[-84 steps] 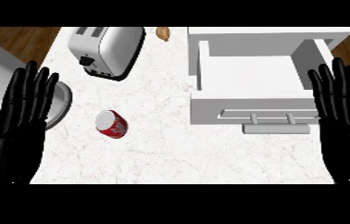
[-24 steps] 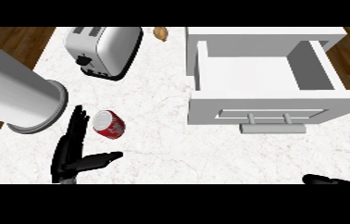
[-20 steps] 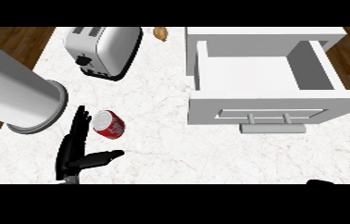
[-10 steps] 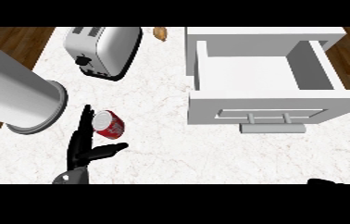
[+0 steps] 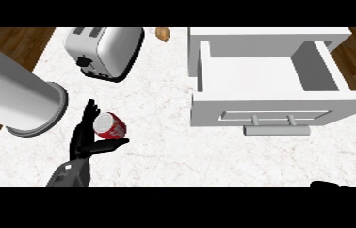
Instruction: Pick up the can, place it into the drawer and close the drawer
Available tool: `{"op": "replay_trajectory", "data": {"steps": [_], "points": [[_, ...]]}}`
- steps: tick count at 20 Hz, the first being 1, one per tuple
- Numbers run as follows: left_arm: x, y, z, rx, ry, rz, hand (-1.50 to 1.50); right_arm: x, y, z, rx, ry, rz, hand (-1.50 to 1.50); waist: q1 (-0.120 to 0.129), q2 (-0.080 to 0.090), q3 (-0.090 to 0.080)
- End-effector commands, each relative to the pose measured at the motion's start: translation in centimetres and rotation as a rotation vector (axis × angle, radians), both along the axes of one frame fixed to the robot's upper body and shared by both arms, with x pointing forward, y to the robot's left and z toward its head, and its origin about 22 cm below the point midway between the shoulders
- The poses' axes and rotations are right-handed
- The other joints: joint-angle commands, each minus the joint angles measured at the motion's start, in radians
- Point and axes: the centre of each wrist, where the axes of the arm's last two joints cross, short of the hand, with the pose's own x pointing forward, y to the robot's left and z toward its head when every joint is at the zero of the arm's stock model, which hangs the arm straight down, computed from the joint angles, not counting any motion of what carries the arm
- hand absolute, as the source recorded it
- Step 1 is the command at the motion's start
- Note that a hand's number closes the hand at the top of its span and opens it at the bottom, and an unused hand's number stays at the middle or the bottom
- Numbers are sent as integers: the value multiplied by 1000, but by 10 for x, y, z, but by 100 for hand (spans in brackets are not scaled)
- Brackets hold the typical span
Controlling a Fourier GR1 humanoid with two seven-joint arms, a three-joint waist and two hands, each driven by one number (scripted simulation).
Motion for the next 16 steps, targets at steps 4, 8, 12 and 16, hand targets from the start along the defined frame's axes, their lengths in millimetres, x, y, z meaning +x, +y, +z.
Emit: {"op": "replay_trajectory", "data": {"steps": [4,8,12,16], "points": [[20,-8,-2,-24,-4,-122,-150,-2,-16,-21,-9,-7,4,-150,-8,2,0],[24,-32,-6,-89,-15,-170,150,3,-17,-9,3,-29,-21,-150,-6,2,0],[17,-29,-7,-125,-67,-194,150,-10,2,12,0,-2,-27,-150,-1,0,0],[50,-23,15,-115,-85,-193,150,2,-14,9,-21,-21,-10,-150,-9,3,0]]}}
